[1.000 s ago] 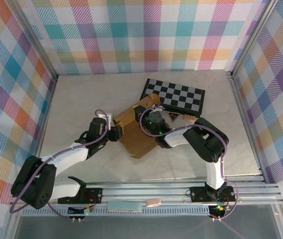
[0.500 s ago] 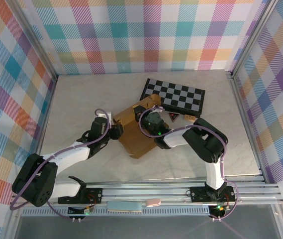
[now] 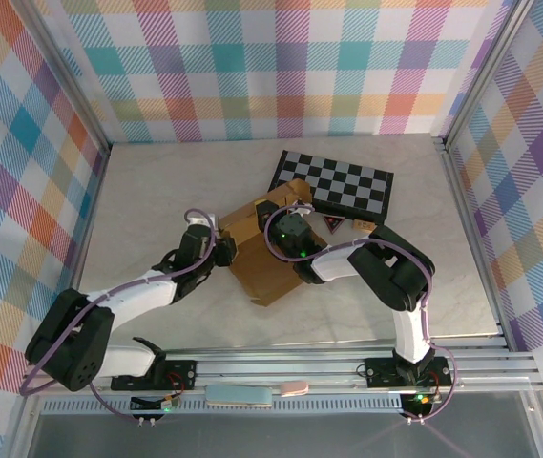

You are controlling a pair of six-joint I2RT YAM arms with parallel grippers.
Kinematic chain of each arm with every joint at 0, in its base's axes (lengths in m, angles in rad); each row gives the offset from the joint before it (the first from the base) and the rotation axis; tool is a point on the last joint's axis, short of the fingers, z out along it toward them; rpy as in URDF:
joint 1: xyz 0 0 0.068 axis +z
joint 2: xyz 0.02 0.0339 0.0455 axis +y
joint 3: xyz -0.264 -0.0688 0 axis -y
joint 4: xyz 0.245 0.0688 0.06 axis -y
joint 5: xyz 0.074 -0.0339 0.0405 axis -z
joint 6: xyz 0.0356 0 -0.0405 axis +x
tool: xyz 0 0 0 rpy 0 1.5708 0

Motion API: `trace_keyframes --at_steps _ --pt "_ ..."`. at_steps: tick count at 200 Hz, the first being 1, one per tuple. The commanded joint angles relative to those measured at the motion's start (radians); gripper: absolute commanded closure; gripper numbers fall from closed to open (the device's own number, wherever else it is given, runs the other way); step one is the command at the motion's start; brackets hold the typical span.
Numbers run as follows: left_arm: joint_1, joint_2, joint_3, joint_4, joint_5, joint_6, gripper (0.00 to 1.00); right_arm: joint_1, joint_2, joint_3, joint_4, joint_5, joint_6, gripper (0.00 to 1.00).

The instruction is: Fold the paper box

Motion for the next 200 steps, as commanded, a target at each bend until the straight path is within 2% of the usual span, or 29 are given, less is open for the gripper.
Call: trace_keyframes --at_steps 1,17,52,84,113,141,153,179,200 --pt "-0.035 0.027 0.053 0.075 -0.031 -0.003 0.62 0.028 0.007 0.014 -0.076 -0.013 0.029 1.00" --pt "-0.047 0.049 0.078 0.055 -0.081 -0.008 0.62 0.032 0.008 0.021 -0.081 -0.013 0.032 1.00" --pt "-0.052 0.076 0.105 0.027 -0.151 -0.015 0.70 0.034 0.002 0.016 -0.094 -0.015 0.041 1.00" --pt "-0.053 0.109 0.115 0.021 -0.156 -0.018 0.76 0.033 -0.004 0.011 -0.097 -0.020 0.048 1.00" --pt "-0.055 0.148 0.119 0.040 -0.167 -0.025 0.88 0.033 -0.016 0.016 -0.122 -0.020 0.057 1.00" --pt "-0.057 0.189 0.140 0.044 -0.177 -0.023 0.92 0.033 -0.023 0.022 -0.146 -0.020 0.073 1.00" --pt "-0.057 0.206 0.148 0.042 -0.178 -0.026 0.91 0.033 -0.030 0.024 -0.162 -0.019 0.078 1.00" --pt "-0.058 0.238 0.158 0.035 -0.182 -0.037 0.79 0.034 -0.038 0.022 -0.171 -0.011 0.086 1.00" --pt "-0.058 0.257 0.154 0.048 -0.189 -0.038 0.78 0.032 -0.045 0.020 -0.180 -0.008 0.091 1.00"
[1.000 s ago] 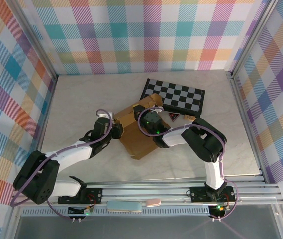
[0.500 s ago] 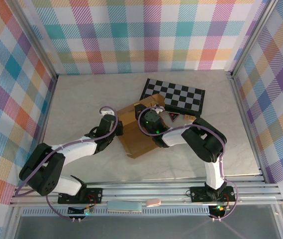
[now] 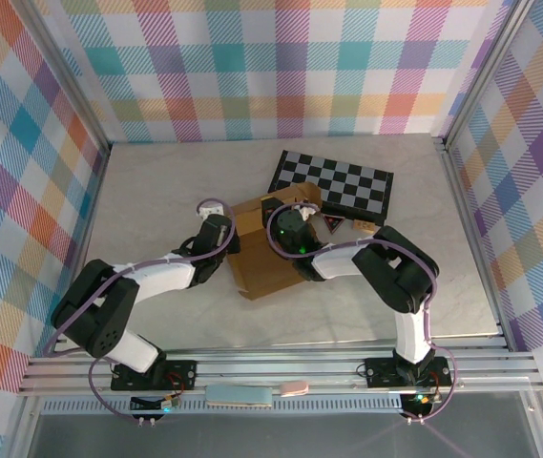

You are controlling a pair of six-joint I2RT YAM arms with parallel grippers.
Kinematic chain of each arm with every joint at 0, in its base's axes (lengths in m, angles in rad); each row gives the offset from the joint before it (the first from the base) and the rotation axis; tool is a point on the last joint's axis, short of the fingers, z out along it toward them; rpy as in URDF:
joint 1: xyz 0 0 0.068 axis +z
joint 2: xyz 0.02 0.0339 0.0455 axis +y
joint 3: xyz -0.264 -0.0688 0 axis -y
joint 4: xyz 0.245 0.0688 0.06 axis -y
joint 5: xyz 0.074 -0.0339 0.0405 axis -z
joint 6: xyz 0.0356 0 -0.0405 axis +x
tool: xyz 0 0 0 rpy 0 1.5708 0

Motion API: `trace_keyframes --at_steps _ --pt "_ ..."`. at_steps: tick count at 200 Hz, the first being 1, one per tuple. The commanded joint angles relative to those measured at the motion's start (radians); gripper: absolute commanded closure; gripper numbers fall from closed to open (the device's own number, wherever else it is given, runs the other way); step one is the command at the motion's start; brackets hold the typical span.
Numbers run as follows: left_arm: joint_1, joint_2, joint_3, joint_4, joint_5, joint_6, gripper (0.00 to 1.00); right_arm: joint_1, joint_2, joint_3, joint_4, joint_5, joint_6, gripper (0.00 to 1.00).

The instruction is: Fold the paper box

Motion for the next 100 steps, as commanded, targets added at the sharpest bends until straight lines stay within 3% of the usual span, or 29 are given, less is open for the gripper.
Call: trace_keyframes --at_steps 1,15,37,55,78,100 --pt "-0.014 0.049 0.012 0.027 0.033 -0.020 0.78 0.035 -0.016 -0.001 -0.084 -0.109 0.032 1.00" --pt "-0.014 0.058 0.012 0.033 0.023 -0.017 0.77 0.033 -0.018 -0.004 -0.085 -0.107 0.036 1.00" --pt "-0.014 0.071 0.016 0.035 0.009 -0.013 0.66 0.033 -0.019 -0.006 -0.088 -0.104 0.043 1.00" --pt "-0.013 0.077 0.017 0.038 -0.006 -0.009 0.65 0.033 -0.021 -0.001 -0.097 -0.104 0.046 1.00" --pt "-0.013 0.097 0.023 0.051 -0.002 0.000 0.72 0.034 -0.025 0.003 -0.108 -0.104 0.048 1.00" --pt "-0.013 0.113 0.039 0.053 0.000 0.006 0.86 0.033 -0.026 0.005 -0.114 -0.104 0.049 1.00"
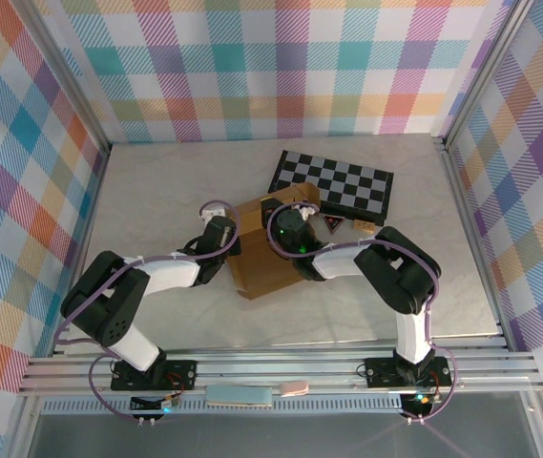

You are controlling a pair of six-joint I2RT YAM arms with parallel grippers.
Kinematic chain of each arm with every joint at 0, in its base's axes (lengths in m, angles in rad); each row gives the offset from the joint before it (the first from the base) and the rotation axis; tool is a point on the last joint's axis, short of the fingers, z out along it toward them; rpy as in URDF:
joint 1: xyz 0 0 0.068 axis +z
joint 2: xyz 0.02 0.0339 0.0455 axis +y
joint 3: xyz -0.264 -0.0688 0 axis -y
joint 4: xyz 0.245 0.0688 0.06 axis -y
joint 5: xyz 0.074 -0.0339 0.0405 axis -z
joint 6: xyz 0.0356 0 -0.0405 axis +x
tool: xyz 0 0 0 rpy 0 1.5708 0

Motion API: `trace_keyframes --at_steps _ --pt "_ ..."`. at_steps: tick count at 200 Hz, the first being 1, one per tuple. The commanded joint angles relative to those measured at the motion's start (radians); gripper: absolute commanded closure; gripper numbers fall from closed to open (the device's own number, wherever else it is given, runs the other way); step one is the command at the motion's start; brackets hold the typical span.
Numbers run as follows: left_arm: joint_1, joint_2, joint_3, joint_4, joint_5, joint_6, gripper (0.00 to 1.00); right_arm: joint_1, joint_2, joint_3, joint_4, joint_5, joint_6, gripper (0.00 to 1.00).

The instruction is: Fold the paper box

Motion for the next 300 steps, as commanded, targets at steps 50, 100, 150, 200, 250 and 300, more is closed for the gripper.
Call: trace_keyframes --at_steps 50,100,150,200,250,300 --pt "-0.012 0.052 0.100 -0.125 -0.043 -0.031 1.00 0.030 -0.022 0.019 -0.121 -0.096 0.035 1.00" --pt "-0.011 -0.007 0.146 -0.262 -0.094 -0.044 1.00 0.011 -0.111 0.043 -0.258 -0.123 -0.002 0.56" --pt "0.025 -0.046 0.408 -0.693 -0.058 -0.049 1.00 -0.094 -0.386 0.149 -0.740 -0.247 -0.255 0.22" --pt "0.071 -0.033 0.640 -0.972 0.003 -0.068 1.00 -0.220 -0.501 0.452 -1.259 -0.366 -0.608 0.17" --pt "0.076 0.019 0.836 -1.196 0.051 -0.054 1.00 -0.294 -0.334 0.833 -1.584 -0.500 -0.883 0.23" --pt "0.072 0.015 0.874 -1.258 0.098 -0.065 1.00 -0.300 -0.125 1.111 -1.727 -0.502 -1.014 0.30"
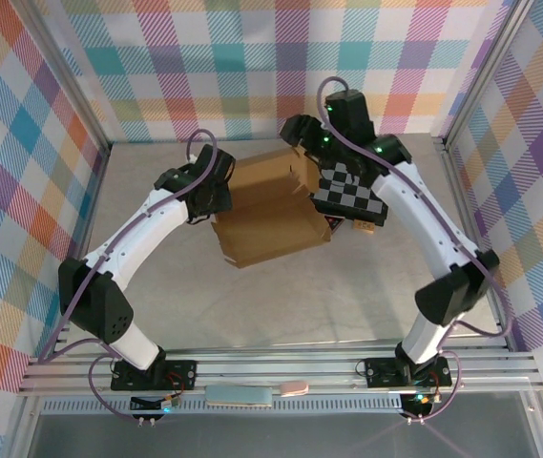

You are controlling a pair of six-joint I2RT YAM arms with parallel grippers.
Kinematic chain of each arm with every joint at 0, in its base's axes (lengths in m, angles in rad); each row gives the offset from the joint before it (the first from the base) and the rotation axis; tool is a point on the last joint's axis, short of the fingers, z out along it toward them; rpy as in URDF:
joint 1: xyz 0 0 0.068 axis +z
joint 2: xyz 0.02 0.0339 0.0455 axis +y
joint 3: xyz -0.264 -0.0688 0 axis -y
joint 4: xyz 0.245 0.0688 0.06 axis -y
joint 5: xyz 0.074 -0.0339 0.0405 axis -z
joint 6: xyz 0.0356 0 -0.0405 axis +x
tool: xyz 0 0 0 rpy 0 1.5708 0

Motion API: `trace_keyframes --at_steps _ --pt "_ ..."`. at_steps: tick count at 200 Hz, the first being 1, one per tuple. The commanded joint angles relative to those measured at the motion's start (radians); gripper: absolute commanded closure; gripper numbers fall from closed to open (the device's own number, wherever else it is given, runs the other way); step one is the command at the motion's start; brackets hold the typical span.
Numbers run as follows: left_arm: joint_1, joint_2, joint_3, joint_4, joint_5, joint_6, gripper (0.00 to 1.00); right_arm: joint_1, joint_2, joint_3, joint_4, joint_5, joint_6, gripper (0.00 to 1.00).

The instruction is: Fold the paper box

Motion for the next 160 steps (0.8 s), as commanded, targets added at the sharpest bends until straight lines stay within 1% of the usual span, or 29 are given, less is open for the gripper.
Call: trace_keyframes --at_steps 1,15,43,54,84,110,140,160 --pt "-0.001 0.008 0.038 -0.084 0.036 -0.014 1.00 -0.002 0.068 0.107 -0.147 -0.020 -0.126 0.30" --pt "-0.003 0.005 0.041 -0.088 0.040 -0.010 1.00 -0.022 0.110 0.144 -0.176 -0.032 -0.135 0.31" --pt "-0.003 0.001 0.040 -0.080 0.046 0.001 1.00 -0.052 0.140 0.136 -0.208 -0.063 -0.151 0.32" --pt "-0.003 -0.001 0.038 -0.071 0.053 0.004 1.00 -0.062 0.131 0.098 -0.194 -0.071 -0.157 0.31" --pt "-0.002 -0.002 0.035 -0.057 0.071 0.024 1.00 -0.108 0.086 -0.051 -0.075 -0.184 -0.145 0.27" --pt "-0.003 -0.001 0.035 -0.049 0.087 0.038 1.00 -0.127 0.117 -0.038 -0.060 -0.265 -0.145 0.27" --pt "-0.003 0.003 0.036 -0.036 0.103 0.042 1.00 -0.129 0.145 -0.020 -0.034 -0.286 -0.130 0.28" --pt "-0.003 0.007 0.041 -0.032 0.110 0.045 1.00 -0.127 0.168 0.006 -0.014 -0.329 -0.102 0.30"
